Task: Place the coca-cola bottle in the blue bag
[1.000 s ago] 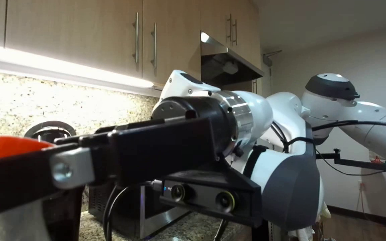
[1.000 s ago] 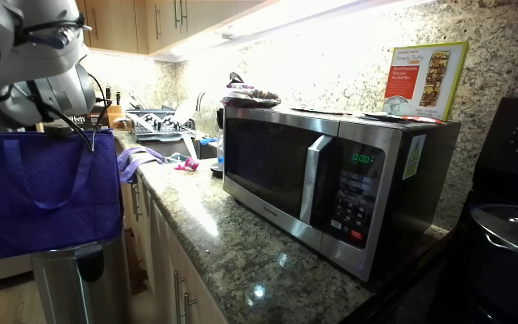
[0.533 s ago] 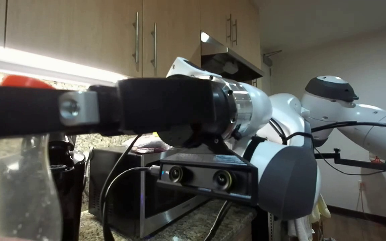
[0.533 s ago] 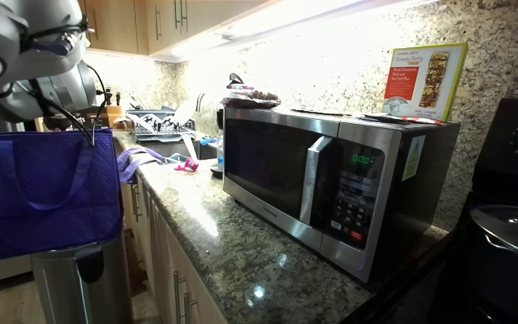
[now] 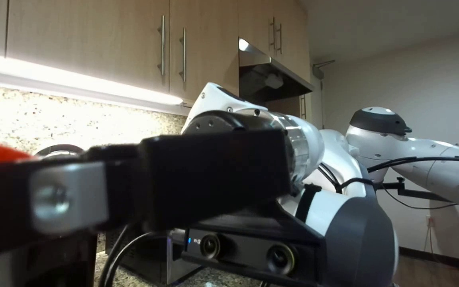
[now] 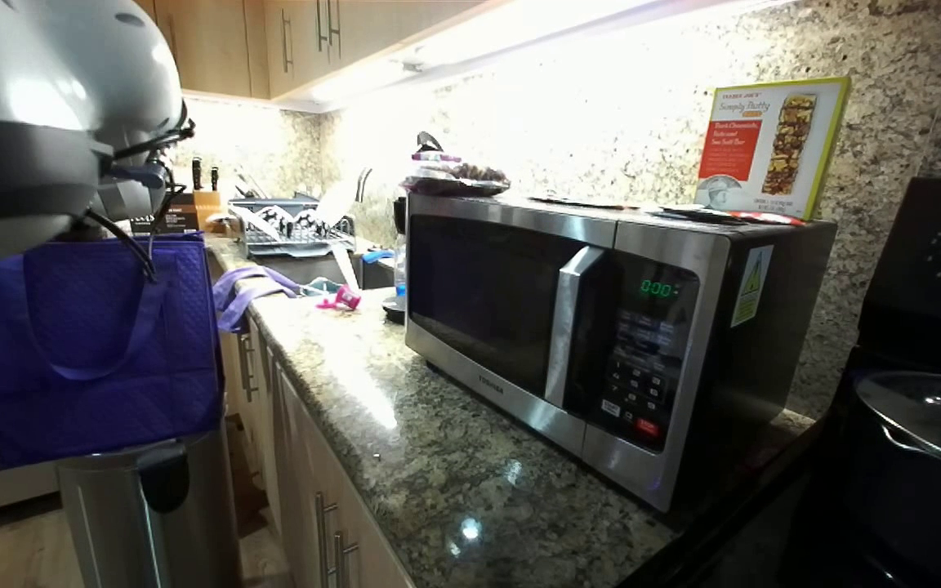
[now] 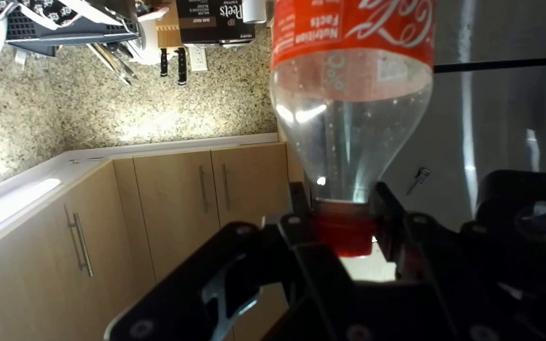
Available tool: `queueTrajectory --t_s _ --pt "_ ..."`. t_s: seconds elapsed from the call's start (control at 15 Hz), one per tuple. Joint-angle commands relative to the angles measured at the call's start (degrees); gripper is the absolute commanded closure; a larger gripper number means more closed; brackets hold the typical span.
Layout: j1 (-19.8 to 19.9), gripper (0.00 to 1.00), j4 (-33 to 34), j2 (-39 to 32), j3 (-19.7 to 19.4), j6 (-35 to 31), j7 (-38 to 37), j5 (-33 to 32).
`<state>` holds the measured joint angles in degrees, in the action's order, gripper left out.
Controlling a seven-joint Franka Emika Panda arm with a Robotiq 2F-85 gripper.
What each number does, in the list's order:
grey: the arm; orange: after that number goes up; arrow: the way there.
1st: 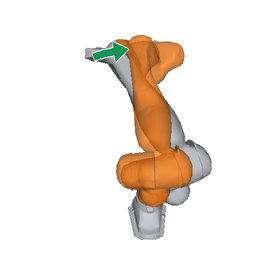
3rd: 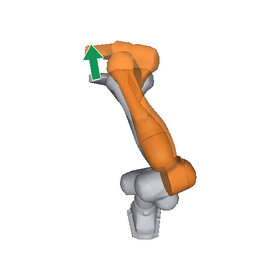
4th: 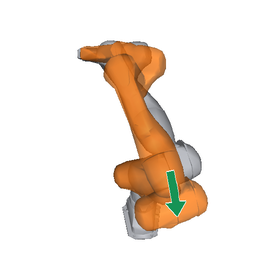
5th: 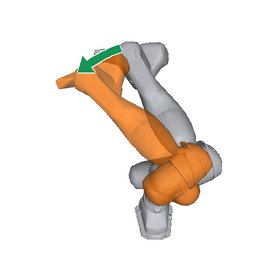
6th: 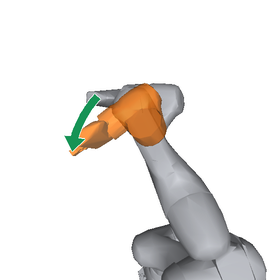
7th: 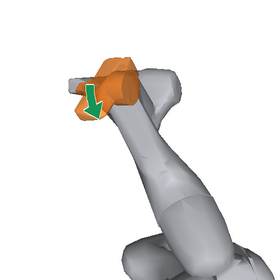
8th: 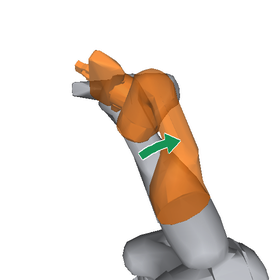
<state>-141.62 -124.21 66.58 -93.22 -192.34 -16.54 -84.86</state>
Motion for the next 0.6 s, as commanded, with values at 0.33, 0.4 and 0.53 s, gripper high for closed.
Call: queueTrajectory --t_s 0.33,0.4,0.53 --pt "-1.04 0.85 -1.54 4.58 1.73 4.99 13.15 11.17" --pt "-0.85 0.85 -0.6 8.28 2.93 8.16 10.0 6.32" --pt "0.69 0.85 -2.41 5.72 2.65 8.3 14.31 13.84"
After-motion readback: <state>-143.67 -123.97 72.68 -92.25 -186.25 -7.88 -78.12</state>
